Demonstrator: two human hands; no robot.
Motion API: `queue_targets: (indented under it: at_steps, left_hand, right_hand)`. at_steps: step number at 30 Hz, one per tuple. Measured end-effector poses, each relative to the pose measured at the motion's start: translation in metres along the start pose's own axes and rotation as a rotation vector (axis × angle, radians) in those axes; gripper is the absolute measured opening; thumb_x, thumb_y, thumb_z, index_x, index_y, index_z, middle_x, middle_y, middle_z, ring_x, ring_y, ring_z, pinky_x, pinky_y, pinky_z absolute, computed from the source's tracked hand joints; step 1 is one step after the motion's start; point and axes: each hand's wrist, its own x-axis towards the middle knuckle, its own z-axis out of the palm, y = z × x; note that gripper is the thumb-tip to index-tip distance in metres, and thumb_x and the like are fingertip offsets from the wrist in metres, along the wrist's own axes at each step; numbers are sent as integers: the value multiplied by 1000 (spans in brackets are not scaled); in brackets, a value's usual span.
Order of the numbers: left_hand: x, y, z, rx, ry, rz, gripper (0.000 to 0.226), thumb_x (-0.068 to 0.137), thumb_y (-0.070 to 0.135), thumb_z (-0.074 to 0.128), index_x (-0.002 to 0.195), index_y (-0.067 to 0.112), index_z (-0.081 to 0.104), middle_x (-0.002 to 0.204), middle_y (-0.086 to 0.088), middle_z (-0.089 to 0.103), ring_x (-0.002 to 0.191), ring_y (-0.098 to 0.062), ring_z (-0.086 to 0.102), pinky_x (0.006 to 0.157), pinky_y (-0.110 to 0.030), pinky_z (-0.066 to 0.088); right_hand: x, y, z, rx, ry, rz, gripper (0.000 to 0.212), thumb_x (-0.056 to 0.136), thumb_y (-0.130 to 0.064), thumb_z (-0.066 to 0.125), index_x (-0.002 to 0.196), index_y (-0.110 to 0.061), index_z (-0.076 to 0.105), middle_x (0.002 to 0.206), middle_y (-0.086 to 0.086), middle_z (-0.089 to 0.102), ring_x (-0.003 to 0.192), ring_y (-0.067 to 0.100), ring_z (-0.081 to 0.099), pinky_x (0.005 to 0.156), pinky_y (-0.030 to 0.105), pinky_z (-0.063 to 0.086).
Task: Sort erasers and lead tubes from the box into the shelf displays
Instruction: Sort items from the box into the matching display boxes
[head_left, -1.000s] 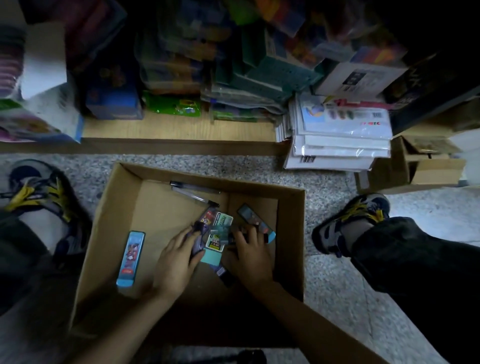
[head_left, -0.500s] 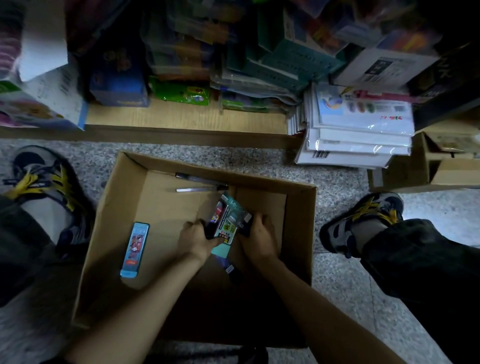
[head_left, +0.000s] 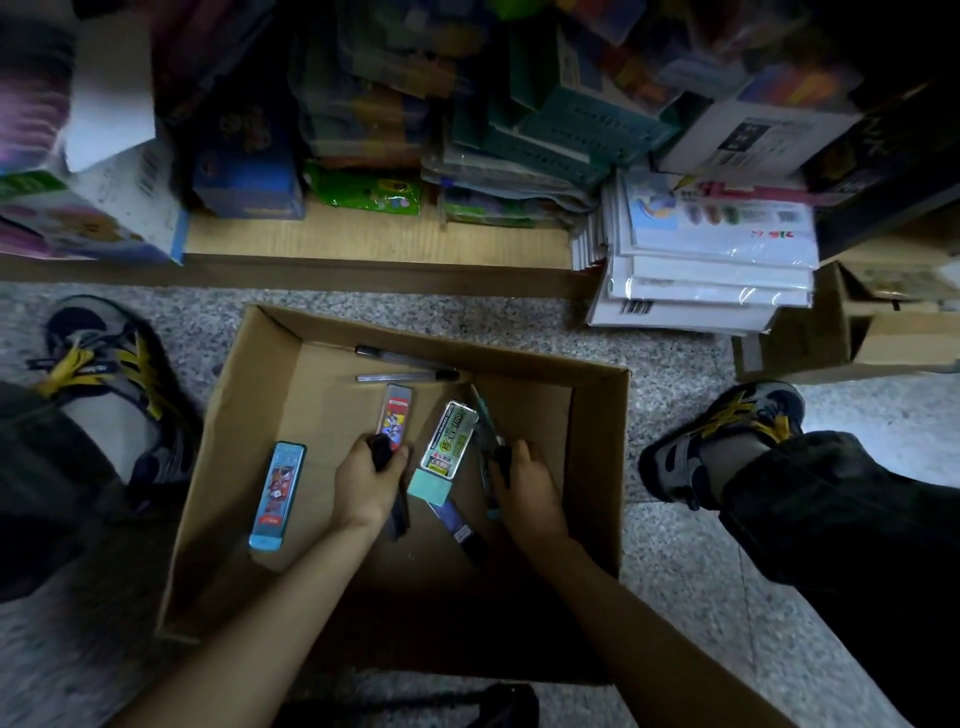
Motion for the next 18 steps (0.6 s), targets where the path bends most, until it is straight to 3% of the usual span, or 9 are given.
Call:
queue_targets:
  at_steps: [3, 6, 9, 13, 15, 18]
  left_hand:
    - [-4, 3, -5, -273, -30, -75, 4, 92, 5, 56, 92, 2, 54, 72, -8, 68, 57, -11, 63, 55, -18, 51]
    - [-9, 5, -6, -373, -50, -103, 13, 93, 7, 54, 80, 5, 53, 49, 1, 62, 40, -4, 57, 45, -16, 48]
    - [-22, 12, -2, -499, -129, -134, 14, 93, 12, 54, 80, 9, 51, 60, -8, 55, 40, -8, 54, 42, -21, 48]
    - [-38, 28, 5, -558, -91, -94, 15, 94, 23, 54, 87, 10, 55, 66, -5, 57, 49, -7, 56, 44, -19, 47]
    - [-46, 37, 3, -570, -60, -64, 17, 91, 29, 59, 93, 12, 60, 74, -3, 64, 64, -12, 62, 54, -20, 49]
    - [-61, 50, -6, -661, -115, 37, 15, 83, 25, 69, 93, 15, 65, 70, 0, 70, 61, -12, 66, 50, -17, 47]
  right_hand:
    - [-3, -1, -4, 34, -21, 1, 24, 98, -20, 44, 118, -6, 48, 112, 17, 62, 100, 32, 61, 82, 42, 50]
    - [-6, -5, -9, 41, -37, 10, 23, 99, -17, 42, 116, -3, 50, 108, 20, 65, 97, 35, 63, 82, 46, 50]
    - [-16, -9, -12, 74, -33, -46, 21, 97, -17, 45, 113, -5, 52, 107, 16, 65, 96, 34, 63, 78, 38, 50]
    - [-40, -29, -19, 367, -62, -142, 7, 96, -23, 51, 96, -19, 57, 87, -5, 64, 72, 3, 60, 57, 6, 40]
    - [-54, -42, -24, 573, -96, -129, 12, 97, -22, 48, 89, -22, 57, 81, -6, 63, 66, 0, 58, 59, 11, 43]
    - [-74, -62, -36, 755, -120, -151, 13, 98, -22, 47, 93, -24, 60, 78, -5, 64, 70, 7, 60, 64, 25, 48]
